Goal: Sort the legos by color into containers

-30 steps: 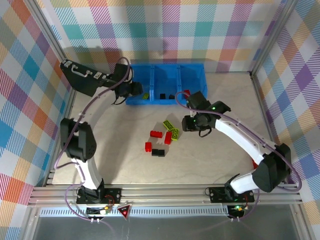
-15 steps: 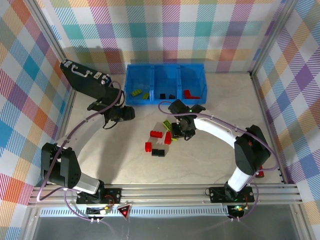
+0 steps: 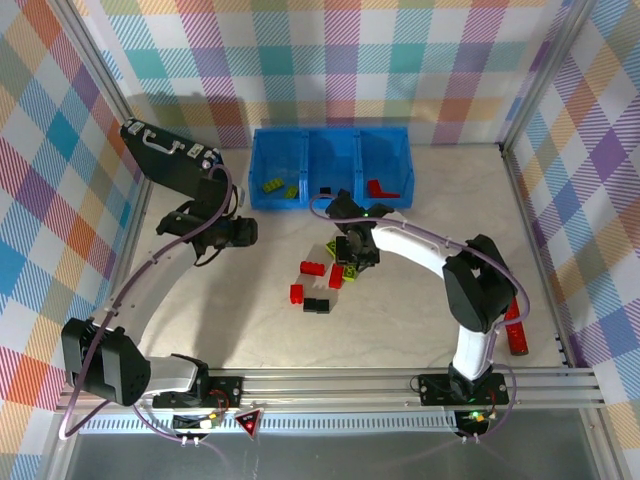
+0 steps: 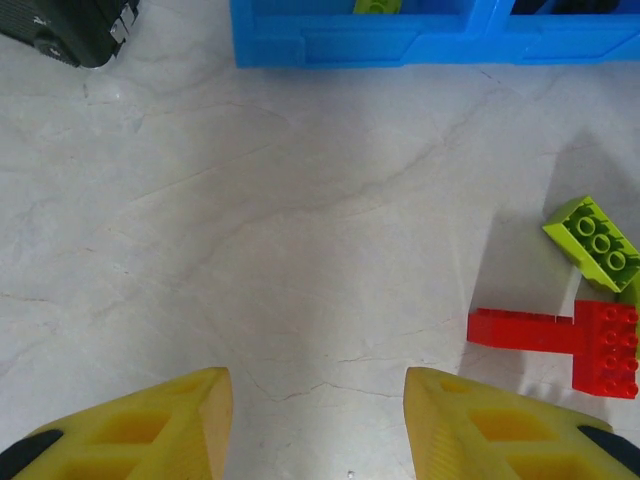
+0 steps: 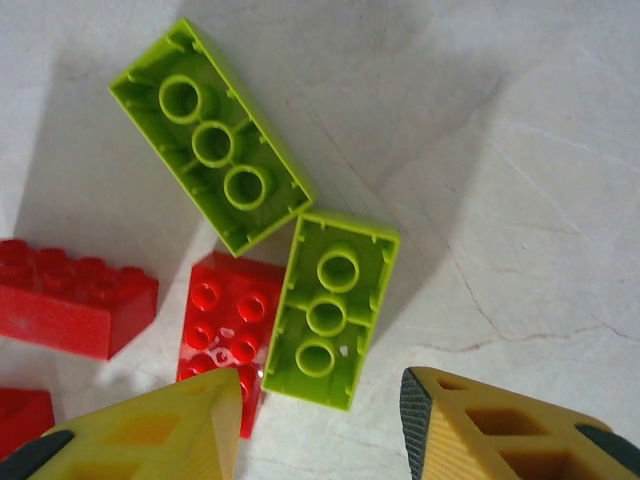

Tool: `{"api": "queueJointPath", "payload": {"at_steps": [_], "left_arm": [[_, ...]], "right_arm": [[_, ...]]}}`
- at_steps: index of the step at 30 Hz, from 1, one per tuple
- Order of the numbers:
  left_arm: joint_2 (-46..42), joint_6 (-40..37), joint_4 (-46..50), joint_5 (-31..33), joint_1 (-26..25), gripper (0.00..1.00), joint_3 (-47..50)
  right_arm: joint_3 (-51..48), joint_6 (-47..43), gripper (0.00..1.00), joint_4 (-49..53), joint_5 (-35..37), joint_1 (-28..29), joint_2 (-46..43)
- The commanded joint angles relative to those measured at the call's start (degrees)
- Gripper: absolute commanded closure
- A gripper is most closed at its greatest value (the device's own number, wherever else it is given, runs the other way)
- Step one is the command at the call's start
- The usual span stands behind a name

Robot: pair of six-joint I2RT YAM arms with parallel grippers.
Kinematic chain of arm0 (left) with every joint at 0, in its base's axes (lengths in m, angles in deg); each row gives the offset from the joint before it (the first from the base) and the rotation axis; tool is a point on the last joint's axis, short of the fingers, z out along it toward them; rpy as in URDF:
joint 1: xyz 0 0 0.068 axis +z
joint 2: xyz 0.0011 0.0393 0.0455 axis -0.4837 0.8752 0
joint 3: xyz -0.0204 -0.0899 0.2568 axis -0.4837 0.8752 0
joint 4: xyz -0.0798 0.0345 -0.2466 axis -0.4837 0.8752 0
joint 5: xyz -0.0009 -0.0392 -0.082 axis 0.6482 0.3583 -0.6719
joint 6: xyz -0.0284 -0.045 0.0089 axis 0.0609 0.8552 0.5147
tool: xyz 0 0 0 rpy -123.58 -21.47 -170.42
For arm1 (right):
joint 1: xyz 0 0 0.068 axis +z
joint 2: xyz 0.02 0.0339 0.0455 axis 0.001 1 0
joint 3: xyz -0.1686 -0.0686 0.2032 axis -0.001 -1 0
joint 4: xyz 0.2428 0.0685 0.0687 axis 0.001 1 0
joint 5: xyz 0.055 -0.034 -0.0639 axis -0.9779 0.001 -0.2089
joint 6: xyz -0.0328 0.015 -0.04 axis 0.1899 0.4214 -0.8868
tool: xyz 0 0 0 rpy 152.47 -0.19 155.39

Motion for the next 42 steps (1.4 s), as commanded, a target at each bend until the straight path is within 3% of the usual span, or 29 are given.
{"api": "queueJointPath", "payload": {"at_steps": [1,24,42], "left_arm": [[-1.6,-2.5,-1.4,-1.1,0.8,0.51,2.2],[-0.1,-1.3,-1.4,-3.1,0.9,0.50,2.0],[-1.1,-1.1,-1.5,-3.3,0.8,0.50,2.3]], "right_arm": [[2.6,2.6,0.52,-0.1,1.2,-0.1,2.0],[2.0,7.6,0.53,0.5,1.3,-1.0,6.2],[2.9,6.7,0.54,-1.0,-0.1,-2.2,8.1]]}}
